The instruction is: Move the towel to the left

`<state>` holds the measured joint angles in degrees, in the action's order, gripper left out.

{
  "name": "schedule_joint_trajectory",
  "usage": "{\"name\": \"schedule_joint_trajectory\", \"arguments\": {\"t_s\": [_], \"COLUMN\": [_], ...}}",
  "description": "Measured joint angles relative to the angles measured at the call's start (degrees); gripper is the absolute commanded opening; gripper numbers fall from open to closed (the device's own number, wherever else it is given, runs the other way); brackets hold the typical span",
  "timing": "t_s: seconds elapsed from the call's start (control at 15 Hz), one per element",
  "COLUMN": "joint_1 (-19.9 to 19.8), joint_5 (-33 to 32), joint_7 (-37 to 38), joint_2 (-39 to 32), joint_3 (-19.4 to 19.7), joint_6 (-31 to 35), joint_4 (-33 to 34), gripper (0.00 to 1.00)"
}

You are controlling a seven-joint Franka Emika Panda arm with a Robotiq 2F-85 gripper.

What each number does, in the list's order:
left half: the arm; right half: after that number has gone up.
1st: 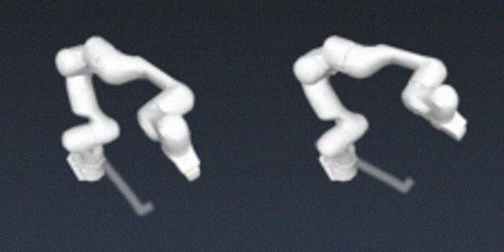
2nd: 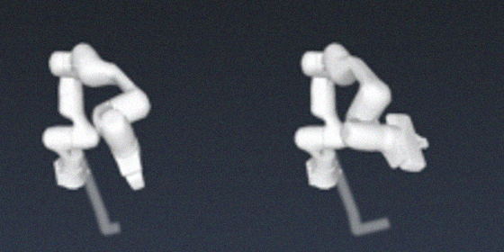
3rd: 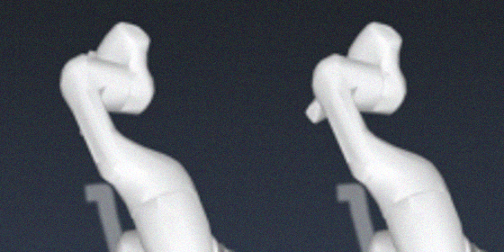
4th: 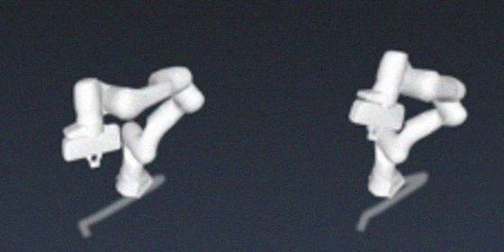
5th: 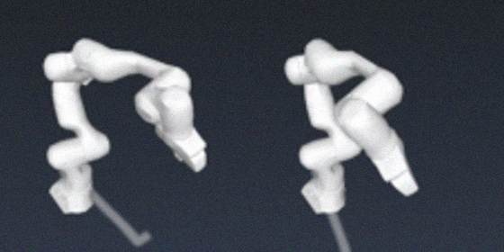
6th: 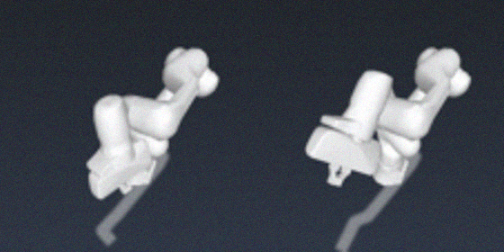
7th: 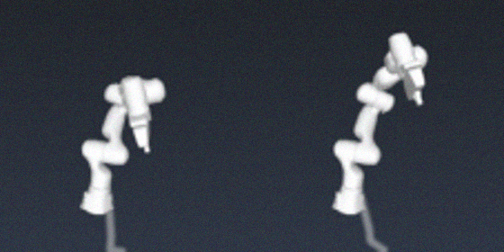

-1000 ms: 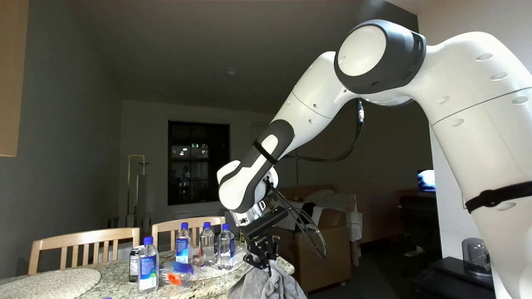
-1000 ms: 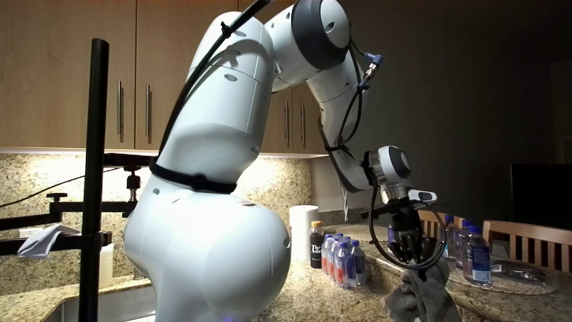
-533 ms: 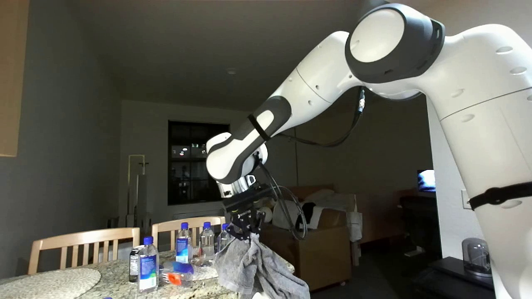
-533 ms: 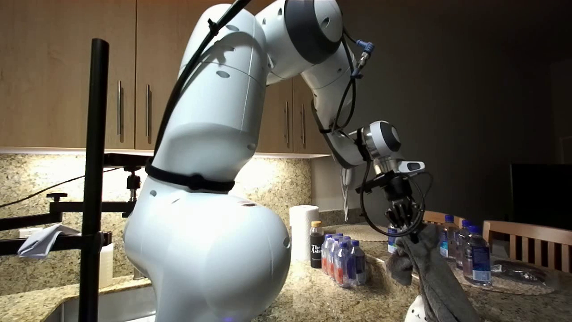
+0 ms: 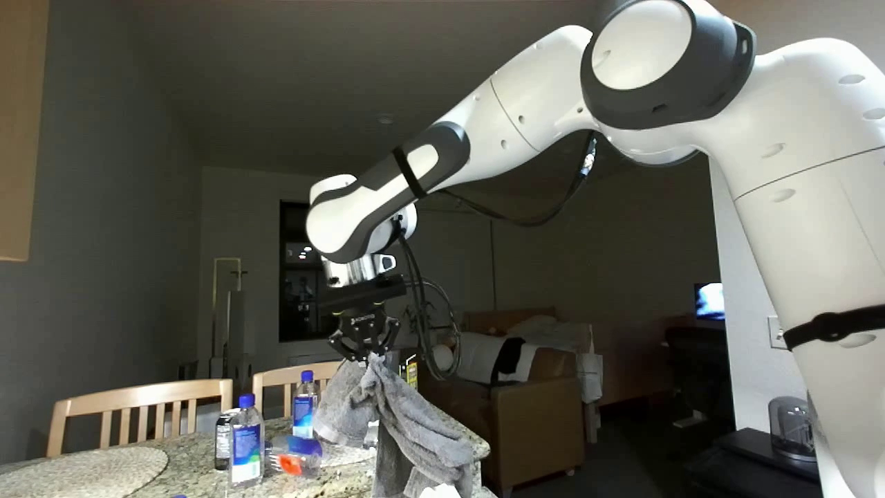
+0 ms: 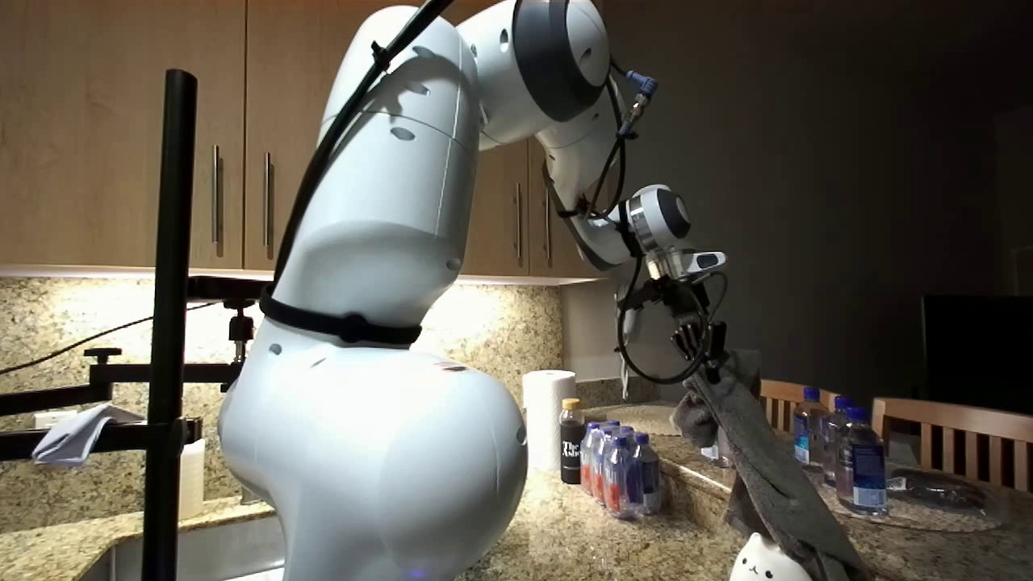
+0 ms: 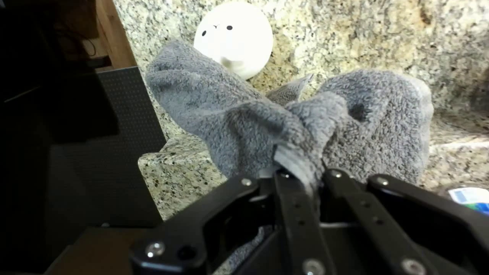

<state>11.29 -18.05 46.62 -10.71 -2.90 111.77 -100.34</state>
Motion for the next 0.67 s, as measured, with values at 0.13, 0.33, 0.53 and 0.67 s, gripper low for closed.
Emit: {"name": "schedule_joint_trajectory", "arguments": {"t_s": [0.13, 0.33, 0.53, 0.67], "joint_1": [1.0, 2.8, 4.7, 5.9], "joint_5": [0.0, 0.0, 0.0, 0.0], "joint_7": [2.4, 5.8, 8.9, 11.2], "joint_2": [-0.5, -2.5, -4.9, -6.2], "joint_3": [-0.9, -1.9, -2.3, -2.4], "joint_6": [0.0, 0.0, -0.1, -0.4], "joint_4": [2.5, 7.3, 12.0, 14.2], "gripper": [0.09, 0.09, 0.09, 0.09]}}
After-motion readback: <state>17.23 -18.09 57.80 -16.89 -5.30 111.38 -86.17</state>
